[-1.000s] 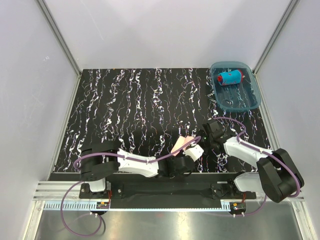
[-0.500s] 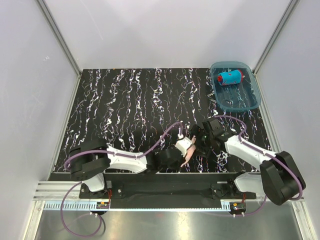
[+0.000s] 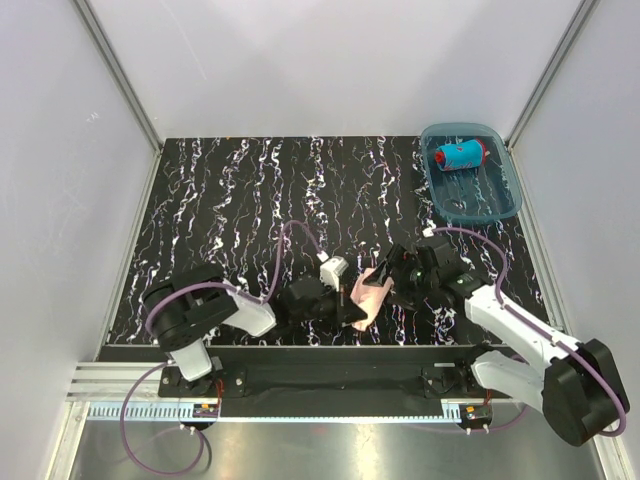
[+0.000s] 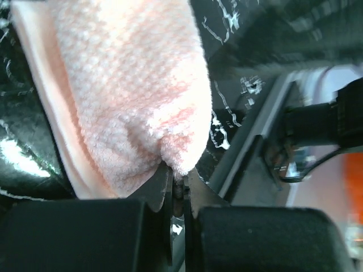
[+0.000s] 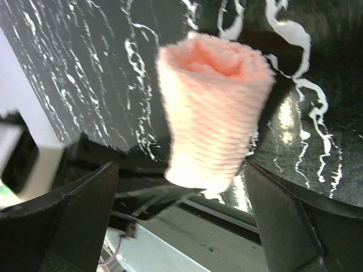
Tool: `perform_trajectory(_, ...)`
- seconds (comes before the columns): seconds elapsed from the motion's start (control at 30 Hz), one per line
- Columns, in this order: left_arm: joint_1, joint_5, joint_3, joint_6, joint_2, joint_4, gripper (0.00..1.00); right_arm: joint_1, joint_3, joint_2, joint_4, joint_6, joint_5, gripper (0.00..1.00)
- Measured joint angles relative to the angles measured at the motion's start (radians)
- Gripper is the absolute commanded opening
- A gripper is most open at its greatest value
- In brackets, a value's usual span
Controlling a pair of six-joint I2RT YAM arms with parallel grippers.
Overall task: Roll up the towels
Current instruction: Roll the towel
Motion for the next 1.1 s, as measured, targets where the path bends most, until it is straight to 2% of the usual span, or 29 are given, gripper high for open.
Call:
perform_trajectory(0.3, 0.12, 0.168, -0.108, -0.27, 0.194, 0.417, 0.0, 0.0, -0.126, -0.005, 0.111, 0.008, -0.025, 1.0)
perform_trajectory(0.47, 0.166, 0.238, -0.113, -0.397, 0.293, 0.533, 0.0, 0.0, -0.189, 0.018, 0.247, 0.013, -0.032, 1.0)
perform_trajectory(0.73, 0.214, 0.291, -0.121, -0.466, 0.302, 0.549, 0.0, 0.014, -0.245, 0.123, 0.503, 0.024, -0.059, 1.0)
perform_trajectory(0.87, 0.227, 0.311, -0.118, -0.5, 0.305, 0.546, 0.0, 0.041, -0.246, 0.211, 0.644, 0.024, -0.066, 0.91)
perform_trajectory(0.9, 0.228, 0.314, -0.116, -0.505, 0.308, 0.546, 0.0, 0.048, -0.246, 0.231, 0.678, 0.025, -0.067, 0.83)
perform_trajectory(0.97, 0.231, 0.322, -0.109, -0.524, 0.315, 0.545, 0.0, 0.061, -0.25, 0.275, 0.739, 0.025, -0.065, 0.74)
perform_trajectory(1.0, 0.233, 0.325, -0.106, -0.533, 0.317, 0.545, 0.0, 0.064, -0.254, 0.294, 0.766, 0.027, -0.066, 0.64)
perform_trajectory(1.1, 0.243, 0.34, -0.1, -0.555, 0.322, 0.54, 0.0, 0.073, -0.26, 0.34, 0.817, 0.024, -0.056, 0.46)
